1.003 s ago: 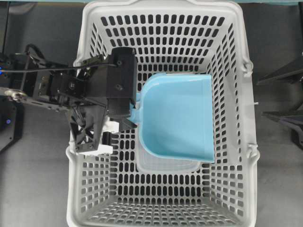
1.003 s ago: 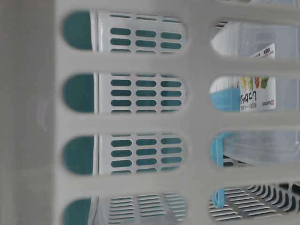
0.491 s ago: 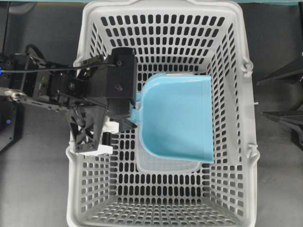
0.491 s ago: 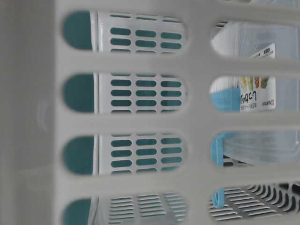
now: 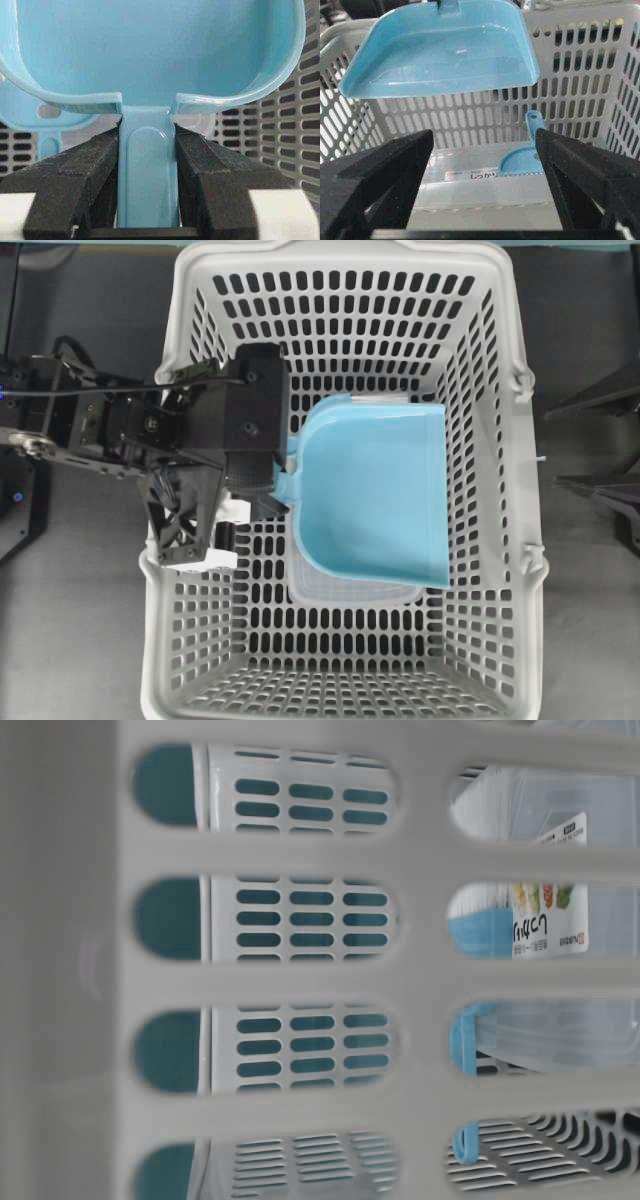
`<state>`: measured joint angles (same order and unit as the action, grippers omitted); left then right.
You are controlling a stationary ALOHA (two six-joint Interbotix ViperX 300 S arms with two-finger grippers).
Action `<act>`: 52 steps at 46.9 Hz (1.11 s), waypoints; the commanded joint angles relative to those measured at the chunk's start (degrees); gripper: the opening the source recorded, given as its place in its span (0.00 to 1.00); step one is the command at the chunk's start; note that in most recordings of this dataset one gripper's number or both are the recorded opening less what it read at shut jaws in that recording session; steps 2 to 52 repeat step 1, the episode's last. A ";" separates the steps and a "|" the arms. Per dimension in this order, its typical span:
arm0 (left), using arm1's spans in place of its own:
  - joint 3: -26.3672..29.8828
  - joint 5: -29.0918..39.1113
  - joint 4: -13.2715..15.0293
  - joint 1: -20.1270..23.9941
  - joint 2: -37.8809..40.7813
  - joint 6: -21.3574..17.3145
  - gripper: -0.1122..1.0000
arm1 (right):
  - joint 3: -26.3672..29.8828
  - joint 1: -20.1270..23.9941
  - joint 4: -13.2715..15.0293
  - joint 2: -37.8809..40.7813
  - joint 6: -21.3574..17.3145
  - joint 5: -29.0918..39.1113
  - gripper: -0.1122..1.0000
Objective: Pick up the dustpan from the shopping basket with the left arm.
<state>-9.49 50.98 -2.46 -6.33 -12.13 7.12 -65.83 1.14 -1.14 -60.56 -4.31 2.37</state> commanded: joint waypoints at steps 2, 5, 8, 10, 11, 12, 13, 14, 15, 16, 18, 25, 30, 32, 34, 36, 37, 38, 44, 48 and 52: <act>0.53 -0.44 -0.18 -0.26 -0.97 -0.09 0.35 | 0.35 0.09 -0.26 0.26 -0.09 -0.53 0.81; 0.53 -0.44 -0.18 -0.26 -0.97 -0.09 0.35 | 0.35 0.09 -0.26 0.26 -0.09 -0.53 0.81; 0.53 -0.44 -0.18 -0.26 -0.97 -0.09 0.35 | 0.35 0.09 -0.26 0.26 -0.09 -0.53 0.81; 0.53 -0.44 -0.18 -0.26 -0.97 -0.09 0.35 | 0.35 0.09 -0.26 0.26 -0.09 -0.53 0.81; 0.53 -0.44 -0.18 -0.26 -0.97 -0.09 0.35 | 0.35 0.09 -0.26 0.26 -0.09 -0.53 0.81; 0.53 -0.44 -0.18 -0.26 -0.97 -0.09 0.35 | 0.35 0.09 -0.26 0.26 -0.09 -0.53 0.81; 0.53 -0.44 -0.18 -0.26 -0.97 -0.09 0.35 | 0.35 0.09 -0.26 0.26 -0.09 -0.53 0.81; 0.53 -0.44 -0.18 -0.26 -0.97 -0.09 0.35 | 0.35 0.09 -0.26 0.26 -0.09 -0.53 0.81; 0.53 -0.44 -0.18 -0.26 -0.97 -0.09 0.35 | 0.35 0.09 -0.26 0.26 -0.09 -0.53 0.81; 0.53 -0.44 -0.18 -0.26 -0.97 -0.09 0.35 | 0.35 0.09 -0.26 0.26 -0.09 -0.53 0.81; 0.53 -0.44 -0.18 -0.26 -0.97 -0.09 0.35 | 0.35 0.09 -0.26 0.26 -0.09 -0.53 0.81; 0.53 -0.44 -0.18 -0.26 -0.97 -0.09 0.35 | 0.35 0.09 -0.26 0.26 -0.09 -0.53 0.81; 0.53 -0.44 -0.18 -0.26 -0.97 -0.09 0.35 | 0.35 0.09 -0.26 0.26 -0.09 -0.53 0.81; 0.53 -0.44 -0.18 -0.26 -0.97 -0.09 0.35 | 0.35 0.09 -0.26 0.26 -0.09 -0.53 0.81; 0.53 -0.44 -0.18 -0.26 -0.97 -0.09 0.35 | 0.35 0.09 -0.26 0.26 -0.09 -0.53 0.81; 0.53 -0.44 -0.18 -0.26 -0.97 -0.09 0.35 | 0.35 0.09 -0.26 0.26 -0.09 -0.53 0.81; 0.53 -0.44 -0.18 -0.26 -0.97 -0.09 0.35 | 0.35 0.09 -0.26 0.26 -0.09 -0.53 0.81; 0.53 -0.44 -0.18 -0.26 -0.97 -0.09 0.35 | 0.35 0.09 -0.26 0.26 -0.09 -0.53 0.81; 0.53 -0.44 -0.18 -0.26 -0.97 -0.09 0.35 | 0.35 0.09 -0.26 0.26 -0.09 -0.53 0.81; 0.53 -0.44 -0.18 -0.26 -0.97 -0.09 0.35 | 0.35 0.09 -0.26 0.26 -0.09 -0.53 0.81; 0.53 -0.44 -0.18 -0.26 -0.97 -0.09 0.35 | 0.35 0.09 -0.26 0.26 -0.09 -0.53 0.81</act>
